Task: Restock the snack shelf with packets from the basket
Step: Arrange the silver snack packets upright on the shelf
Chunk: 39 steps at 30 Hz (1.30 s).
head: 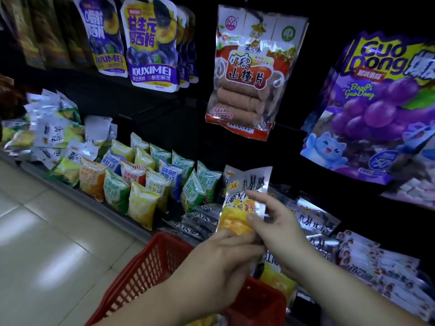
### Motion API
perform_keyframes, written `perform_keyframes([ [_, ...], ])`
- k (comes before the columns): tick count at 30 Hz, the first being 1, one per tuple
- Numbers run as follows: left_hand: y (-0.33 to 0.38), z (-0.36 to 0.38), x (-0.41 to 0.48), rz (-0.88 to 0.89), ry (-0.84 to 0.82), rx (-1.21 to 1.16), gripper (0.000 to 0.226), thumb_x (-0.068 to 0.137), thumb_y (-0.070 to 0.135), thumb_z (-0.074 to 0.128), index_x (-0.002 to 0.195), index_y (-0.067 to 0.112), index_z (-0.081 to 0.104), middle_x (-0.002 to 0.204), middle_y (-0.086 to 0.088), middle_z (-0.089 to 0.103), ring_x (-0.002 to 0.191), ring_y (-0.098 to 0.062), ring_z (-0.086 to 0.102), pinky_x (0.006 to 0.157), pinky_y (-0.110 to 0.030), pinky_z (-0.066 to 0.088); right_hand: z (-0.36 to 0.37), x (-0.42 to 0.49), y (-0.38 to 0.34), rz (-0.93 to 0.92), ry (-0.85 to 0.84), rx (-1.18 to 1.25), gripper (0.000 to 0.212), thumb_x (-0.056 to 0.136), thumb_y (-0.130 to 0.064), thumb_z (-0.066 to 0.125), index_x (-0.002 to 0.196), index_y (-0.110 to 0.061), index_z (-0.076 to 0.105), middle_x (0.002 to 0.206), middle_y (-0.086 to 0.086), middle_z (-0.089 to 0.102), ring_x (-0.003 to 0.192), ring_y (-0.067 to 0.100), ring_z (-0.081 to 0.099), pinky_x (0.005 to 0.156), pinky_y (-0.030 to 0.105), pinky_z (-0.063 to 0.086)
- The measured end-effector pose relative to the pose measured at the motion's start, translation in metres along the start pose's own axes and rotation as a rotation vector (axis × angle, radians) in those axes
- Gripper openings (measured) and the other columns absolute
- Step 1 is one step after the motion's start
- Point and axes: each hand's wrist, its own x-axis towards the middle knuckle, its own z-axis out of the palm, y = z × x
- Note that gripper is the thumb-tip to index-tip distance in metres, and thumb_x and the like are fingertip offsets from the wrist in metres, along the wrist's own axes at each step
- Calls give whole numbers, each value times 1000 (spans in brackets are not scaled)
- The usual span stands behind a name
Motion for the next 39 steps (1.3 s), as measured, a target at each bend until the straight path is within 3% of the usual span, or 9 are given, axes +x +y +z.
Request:
perform_keyframes([
  [5, -26, -9, 13, -429, 353, -311, 16, 95, 26, 72, 110, 30, 67, 119, 22, 61, 101, 2, 63, 76, -25, 56, -6, 6, 6, 28, 35, -23, 46, 98, 4, 58, 100, -41, 68, 104, 10, 71, 60, 25, 41, 58, 36, 38],
  [9, -45, -29, 32, -688, 337, -711, 22, 87, 8, 79, 103, 13, 65, 86, -10, 66, 67, -10, 66, 59, -26, 56, -1, 12, 5, 24, -7, 46, 34, 95, 6, 62, 93, -28, 58, 92, 35, 51, 62, 29, 45, 59, 43, 39],
  [12, -71, -34, 42, -715, 308, -623, 26, 84, 10, 83, 98, 27, 68, 81, -21, 61, 65, -20, 61, 60, -35, 58, -3, 28, -11, -104, 164, -33, 32, 91, -11, 77, 94, -33, 54, 97, 16, 57, 79, 33, 67, 64, 48, 54],
  [15, -96, -33, 60, -695, 214, -552, 34, 85, 12, 82, 102, 37, 67, 90, -28, 64, 68, -24, 55, 64, -49, 59, -12, 55, -34, -139, 208, -151, 64, 85, -21, 85, 128, -51, 48, 118, -13, 53, 95, 7, 66, 67, 22, 54],
  [18, -114, -31, 79, -641, 188, -531, 37, 85, 8, 80, 102, 38, 66, 99, -26, 66, 67, -25, 57, 67, -54, 59, -9, 86, -32, -19, 103, -346, 85, 76, -28, 92, 147, -39, 46, 117, -10, 52, 110, 16, 58, 82, 28, 52],
  [21, -135, -27, 104, -591, 217, -484, 36, 85, 6, 79, 99, 37, 67, 97, -12, 69, 68, -26, 62, 64, -55, 59, 0, 112, -10, 17, 138, -339, 28, 83, -19, 85, 102, -14, 66, 88, -3, 60, 76, 16, 60, 65, 28, 50],
  [23, -150, -24, 122, -564, 271, -466, 34, 87, 6, 78, 93, 38, 67, 96, -1, 68, 69, -20, 61, 62, -48, 58, 3, 126, 0, 7, 165, -351, 29, 91, -17, 76, 79, -15, 50, 72, 3, 44, 58, 15, 43, 52, 26, 37],
  [34, -246, -1, 122, -666, 190, -502, 39, 97, 17, 68, 120, 47, 57, 139, 13, 53, 131, -17, 51, 105, -46, 49, 30, 220, 55, -188, 259, -491, 32, 98, -13, 63, 79, -25, 39, 74, 4, 38, 64, 19, 36, 59, 32, 32],
  [39, -275, 16, 106, -755, 176, -573, 43, 100, 12, 63, 138, 30, 53, 144, 5, 49, 125, -18, 53, 96, -34, 48, 49, 242, 113, -205, 224, -607, 33, 105, -19, 57, 83, -28, 35, 74, 2, 31, 63, 25, 27, 69, 42, 18],
])
